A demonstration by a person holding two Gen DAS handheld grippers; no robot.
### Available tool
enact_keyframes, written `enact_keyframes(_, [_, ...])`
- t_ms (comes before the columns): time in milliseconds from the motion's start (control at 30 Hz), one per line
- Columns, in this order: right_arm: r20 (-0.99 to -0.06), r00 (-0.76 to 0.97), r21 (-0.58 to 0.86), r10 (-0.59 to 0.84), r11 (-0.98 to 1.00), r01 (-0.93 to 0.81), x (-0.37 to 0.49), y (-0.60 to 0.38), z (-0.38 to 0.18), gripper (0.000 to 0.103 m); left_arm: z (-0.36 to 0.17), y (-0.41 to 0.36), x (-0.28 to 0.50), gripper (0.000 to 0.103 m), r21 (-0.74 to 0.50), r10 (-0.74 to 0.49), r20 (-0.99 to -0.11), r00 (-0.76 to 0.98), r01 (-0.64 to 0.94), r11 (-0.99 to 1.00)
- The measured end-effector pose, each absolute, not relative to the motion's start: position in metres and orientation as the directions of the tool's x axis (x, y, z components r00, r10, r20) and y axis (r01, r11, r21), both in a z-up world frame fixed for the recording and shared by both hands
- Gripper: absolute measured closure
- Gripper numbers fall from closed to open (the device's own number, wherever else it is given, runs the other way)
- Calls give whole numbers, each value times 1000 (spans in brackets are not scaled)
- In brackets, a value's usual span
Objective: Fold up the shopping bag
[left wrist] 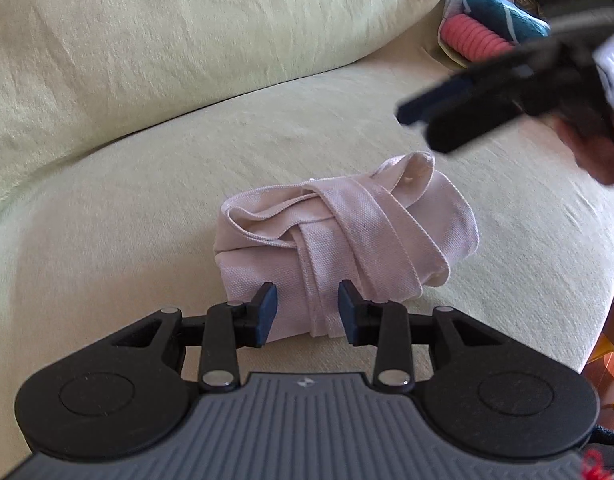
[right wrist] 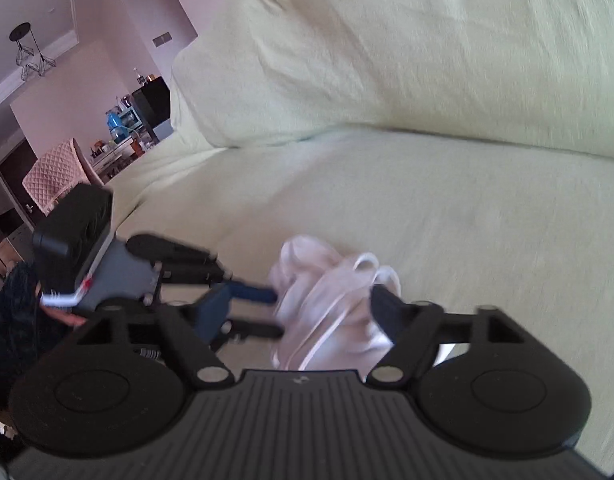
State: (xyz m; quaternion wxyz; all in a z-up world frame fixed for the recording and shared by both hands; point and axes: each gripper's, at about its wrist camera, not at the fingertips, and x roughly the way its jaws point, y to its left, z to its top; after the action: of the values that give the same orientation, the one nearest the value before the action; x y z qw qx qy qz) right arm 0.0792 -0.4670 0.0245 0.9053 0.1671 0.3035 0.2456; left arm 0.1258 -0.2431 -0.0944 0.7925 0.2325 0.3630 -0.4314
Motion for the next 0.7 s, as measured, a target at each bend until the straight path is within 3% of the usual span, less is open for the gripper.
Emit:
enact_keyframes(133, [-533,582,465,614,787,-406,121,-470,18,6,-95,-242,125,61,60,-520,-770,370,853,518])
enact_keyframes(267, [-631,448,502,633,774,-387,158,-465,-17,6,-97,-239,121,61,78,-520,-766,378,858,509])
enact_keyframes(500, [-613,346,599,710,703,-383,181,-456,-45,5,-98,-236,120,61,83,-532,-759,375,866,493])
enact_keyframes(700, [-662,308,545,684,720,-429,179,-428,-42,18,-100,-229,119,61,69,-544,-753,371,866,495])
